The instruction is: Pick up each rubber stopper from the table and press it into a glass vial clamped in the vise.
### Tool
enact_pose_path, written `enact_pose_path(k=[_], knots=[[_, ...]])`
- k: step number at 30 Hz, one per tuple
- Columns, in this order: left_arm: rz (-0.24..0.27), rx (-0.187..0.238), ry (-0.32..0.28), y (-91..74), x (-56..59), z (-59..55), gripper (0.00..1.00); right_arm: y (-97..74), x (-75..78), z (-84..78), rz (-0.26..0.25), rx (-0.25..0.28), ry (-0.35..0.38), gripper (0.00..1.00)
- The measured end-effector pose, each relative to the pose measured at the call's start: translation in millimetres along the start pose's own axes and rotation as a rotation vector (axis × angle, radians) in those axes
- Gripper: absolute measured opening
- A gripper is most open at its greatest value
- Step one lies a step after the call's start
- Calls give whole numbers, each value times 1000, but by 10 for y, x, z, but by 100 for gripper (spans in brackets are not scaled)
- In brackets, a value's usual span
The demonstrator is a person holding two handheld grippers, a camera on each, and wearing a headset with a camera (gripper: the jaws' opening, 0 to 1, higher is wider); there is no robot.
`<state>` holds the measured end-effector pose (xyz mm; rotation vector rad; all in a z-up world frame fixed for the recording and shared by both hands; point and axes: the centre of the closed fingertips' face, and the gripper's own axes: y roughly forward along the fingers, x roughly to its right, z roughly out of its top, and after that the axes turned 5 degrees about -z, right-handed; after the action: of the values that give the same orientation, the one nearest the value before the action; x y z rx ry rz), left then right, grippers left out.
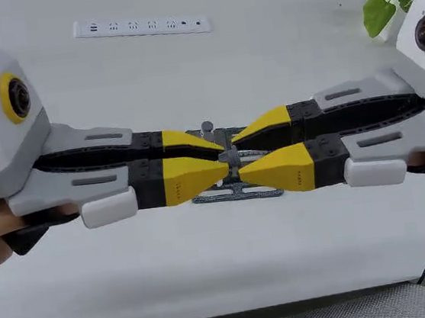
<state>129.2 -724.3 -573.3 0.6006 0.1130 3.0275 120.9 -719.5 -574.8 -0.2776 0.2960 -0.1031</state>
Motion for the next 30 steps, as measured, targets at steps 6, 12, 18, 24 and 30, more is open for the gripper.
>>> enact_pose_path(k=[6, 12, 18, 24, 30], knots=[[-8, 0, -11, -31, 2, -9, 4, 2, -29, 10, 11, -1, -5, 9], [-11, 5, -15, -16, 27, 0, 4, -6, -23, 27, 10, 5, -10, 8], [-13, 8, -16, -8, 33, 7, 3, -16, -8, 28, 7, 5, -16, 8], [-14, 12, -17, -4, 37, 17, 3, -18, -9, 24, 7, 3, -15, 8], [-16, 16, -21, 1, 42, 27, 3, -18, -9, 26, 8, 5, -23, 8]])
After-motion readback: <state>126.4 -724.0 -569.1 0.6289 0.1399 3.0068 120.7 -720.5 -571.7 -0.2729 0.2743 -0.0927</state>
